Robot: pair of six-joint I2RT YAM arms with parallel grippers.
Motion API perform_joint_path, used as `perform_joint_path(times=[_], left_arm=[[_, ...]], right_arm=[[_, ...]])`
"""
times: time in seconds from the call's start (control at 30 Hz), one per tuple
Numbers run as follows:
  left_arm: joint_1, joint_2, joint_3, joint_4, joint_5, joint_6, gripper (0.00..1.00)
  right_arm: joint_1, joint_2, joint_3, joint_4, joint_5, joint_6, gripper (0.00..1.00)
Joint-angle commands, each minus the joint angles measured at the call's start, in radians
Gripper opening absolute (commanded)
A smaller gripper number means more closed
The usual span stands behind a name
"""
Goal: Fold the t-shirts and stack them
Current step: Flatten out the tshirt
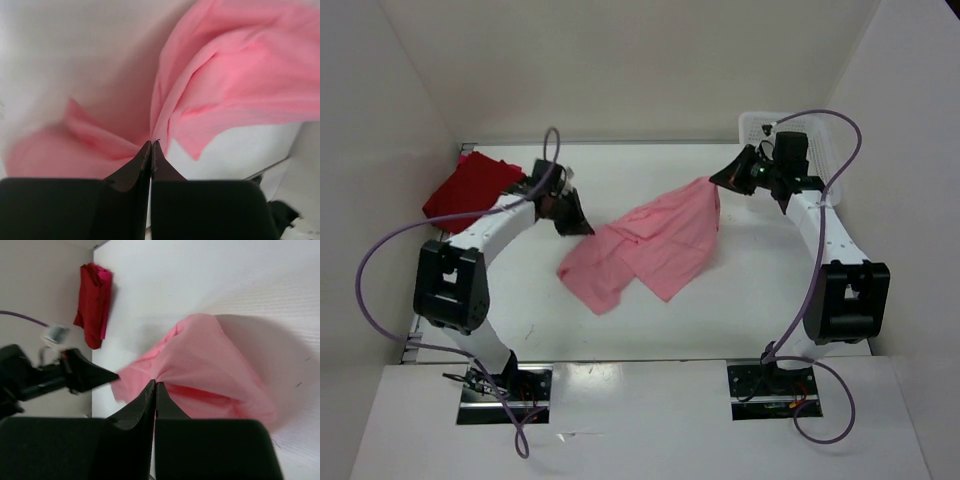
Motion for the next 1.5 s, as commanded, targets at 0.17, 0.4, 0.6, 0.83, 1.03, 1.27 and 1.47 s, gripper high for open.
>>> perform_joint_path(times=[0.17, 0.4, 0.6, 0.83, 1.03, 1.27, 1.47], left_arm=[[0.152, -0.233, 0.379, -0.207, -0.013, 0.108, 0.01], [0.23, -0.368, 0.356, -0.324, -0.115, 0.119, 0.04], [0.258, -0.384, 0.121, -0.275, -0.111, 0.119, 0.14], [0.243, -0.102, 0.032, -0.089, -0.067, 0.083, 0.35], [0.267, -0.189, -0.155, -0.037, -0.075, 0.057, 0.52], [0.232, -0.391, -0.417, -0.072, -0.126, -0.025, 0.45], [0.269, -0.545, -0.575, 0.006, -0.117, -0.214, 0.45]], right_arm=[[-0.005, -0.149, 0.198, -0.004, -0.121, 0.053, 0.0], [-0.005, -0.25, 0.102, -0.05, -0.121, 0.078, 0.0], [-0.016, -0.243, -0.027, -0.032, -0.121, 0.087, 0.0], [-0.016, 0.062, -0.004, 0.029, -0.02, 0.043, 0.0], [-0.005, 0.194, 0.033, 0.008, 0.048, 0.006, 0.0], [0.004, 0.107, 0.0, -0.003, 0.092, -0.016, 0.0], [0.013, 0.073, -0.036, 0.025, 0.073, 0.004, 0.0]])
